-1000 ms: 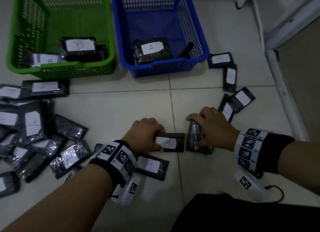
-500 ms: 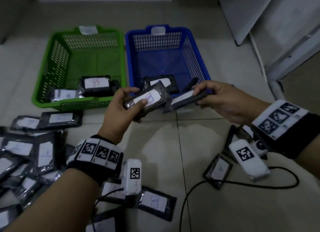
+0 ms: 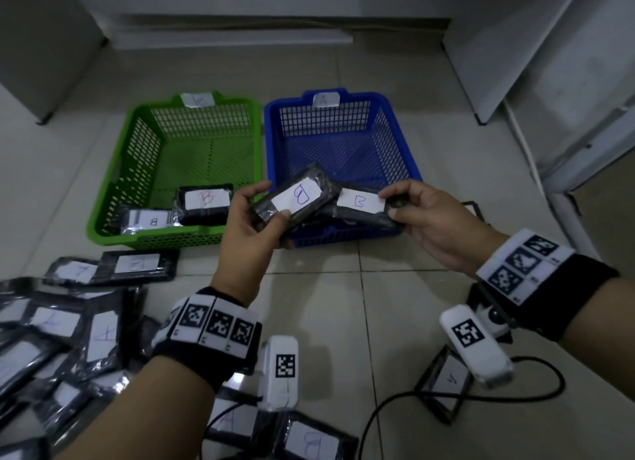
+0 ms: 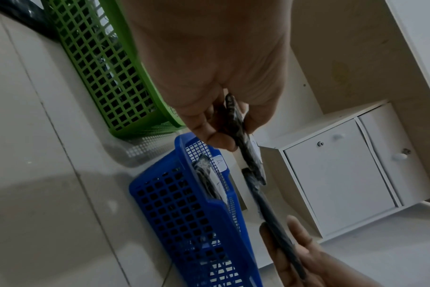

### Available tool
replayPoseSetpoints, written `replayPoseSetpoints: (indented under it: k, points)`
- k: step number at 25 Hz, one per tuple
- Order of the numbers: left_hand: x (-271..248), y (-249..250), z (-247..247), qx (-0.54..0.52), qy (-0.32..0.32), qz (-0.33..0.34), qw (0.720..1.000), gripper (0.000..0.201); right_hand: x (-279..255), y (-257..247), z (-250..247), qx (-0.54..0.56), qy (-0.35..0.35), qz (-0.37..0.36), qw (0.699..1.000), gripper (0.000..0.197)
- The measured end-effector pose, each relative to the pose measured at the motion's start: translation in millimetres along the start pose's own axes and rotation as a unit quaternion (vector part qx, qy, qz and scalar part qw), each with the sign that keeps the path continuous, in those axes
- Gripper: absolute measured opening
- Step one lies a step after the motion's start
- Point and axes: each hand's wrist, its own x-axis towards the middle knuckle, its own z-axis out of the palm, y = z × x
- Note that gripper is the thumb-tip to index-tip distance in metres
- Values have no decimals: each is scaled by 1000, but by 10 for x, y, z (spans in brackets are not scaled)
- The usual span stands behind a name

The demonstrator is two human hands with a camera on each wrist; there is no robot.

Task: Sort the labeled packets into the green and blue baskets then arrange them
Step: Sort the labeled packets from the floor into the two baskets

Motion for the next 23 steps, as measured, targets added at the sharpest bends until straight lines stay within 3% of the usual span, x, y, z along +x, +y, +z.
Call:
replayPoseSetpoints:
  k: [4, 7, 13, 16, 18, 20, 23]
  points:
    - [110, 63, -52, 18, 70, 31, 997, 25, 198, -89, 141, 12, 35, -13, 999, 38]
    - [263, 128, -271, 38, 142, 59, 987, 23, 398, -195, 402, 4, 24, -20, 999, 34]
    - [636, 299, -1002, 234, 293, 67, 925, 36, 995, -258, 1349, -36, 2, 3, 999, 15]
    - [731, 332, -1287, 288, 310, 19, 906, 41, 1307, -143, 1728, -117, -7, 10, 993, 13]
    - [740, 279, -1439, 358, 297, -18, 885, 40, 1484, -69, 1872, -154, -15, 11, 988, 24]
    - [711, 197, -1542, 420, 255, -44, 870, 38, 1580, -24, 1949, -192, -31, 24, 981, 31]
    - [666, 101, -1665, 444, 192, -87, 871, 42, 1604, -3, 2005, -225, -65, 65, 970, 38]
